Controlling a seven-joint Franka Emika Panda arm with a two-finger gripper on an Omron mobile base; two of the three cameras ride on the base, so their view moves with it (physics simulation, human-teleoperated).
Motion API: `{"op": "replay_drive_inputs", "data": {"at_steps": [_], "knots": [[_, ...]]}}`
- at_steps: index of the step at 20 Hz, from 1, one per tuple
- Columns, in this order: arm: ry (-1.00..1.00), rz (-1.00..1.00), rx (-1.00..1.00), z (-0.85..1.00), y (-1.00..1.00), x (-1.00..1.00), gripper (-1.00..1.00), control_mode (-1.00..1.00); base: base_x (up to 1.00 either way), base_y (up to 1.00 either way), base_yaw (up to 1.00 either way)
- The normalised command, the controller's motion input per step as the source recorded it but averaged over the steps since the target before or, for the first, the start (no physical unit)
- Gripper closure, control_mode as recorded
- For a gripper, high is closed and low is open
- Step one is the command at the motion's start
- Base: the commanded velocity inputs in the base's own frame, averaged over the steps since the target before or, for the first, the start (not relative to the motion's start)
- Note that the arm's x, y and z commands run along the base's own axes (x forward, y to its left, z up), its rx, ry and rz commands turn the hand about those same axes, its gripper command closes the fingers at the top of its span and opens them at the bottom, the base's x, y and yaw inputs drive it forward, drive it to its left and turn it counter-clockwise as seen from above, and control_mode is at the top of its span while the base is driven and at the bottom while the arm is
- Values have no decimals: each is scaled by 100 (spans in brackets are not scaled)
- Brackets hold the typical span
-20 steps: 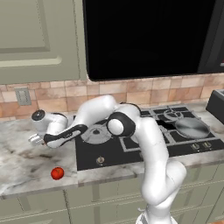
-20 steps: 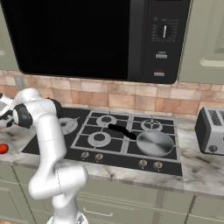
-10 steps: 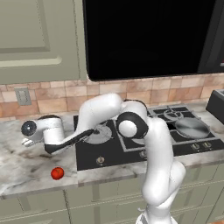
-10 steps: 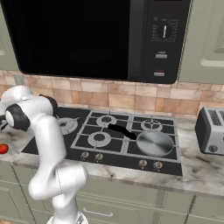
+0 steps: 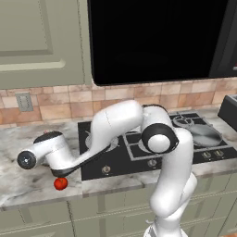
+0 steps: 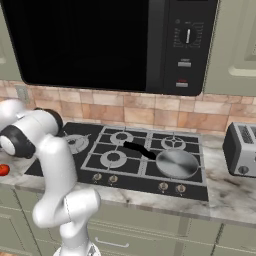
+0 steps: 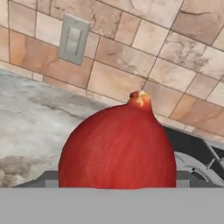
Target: Place the pan on the front right burner on the stove. Then place the tomato and the onion in the pan and turn on the front right burner.
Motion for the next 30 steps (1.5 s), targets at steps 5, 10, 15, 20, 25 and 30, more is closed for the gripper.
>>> {"op": "replay_drive_inputs", "data": {"at_steps": [5,10,15,20,25,30], "knots": [[-15,-12,4,88,0,-65,100,-100,0,0,0],[-8,-12,7,96,-6,-75,100,-100,0,0,0],[-3,-12,12,78,-18,-98,100,-100,0,0,0],[0,-14,15,41,-29,-100,100,-100,0,0,0],[-2,-12,14,39,-34,-100,100,-100,0,0,0],[-1,-13,16,49,-41,-100,100,-100,0,0,0]]}}
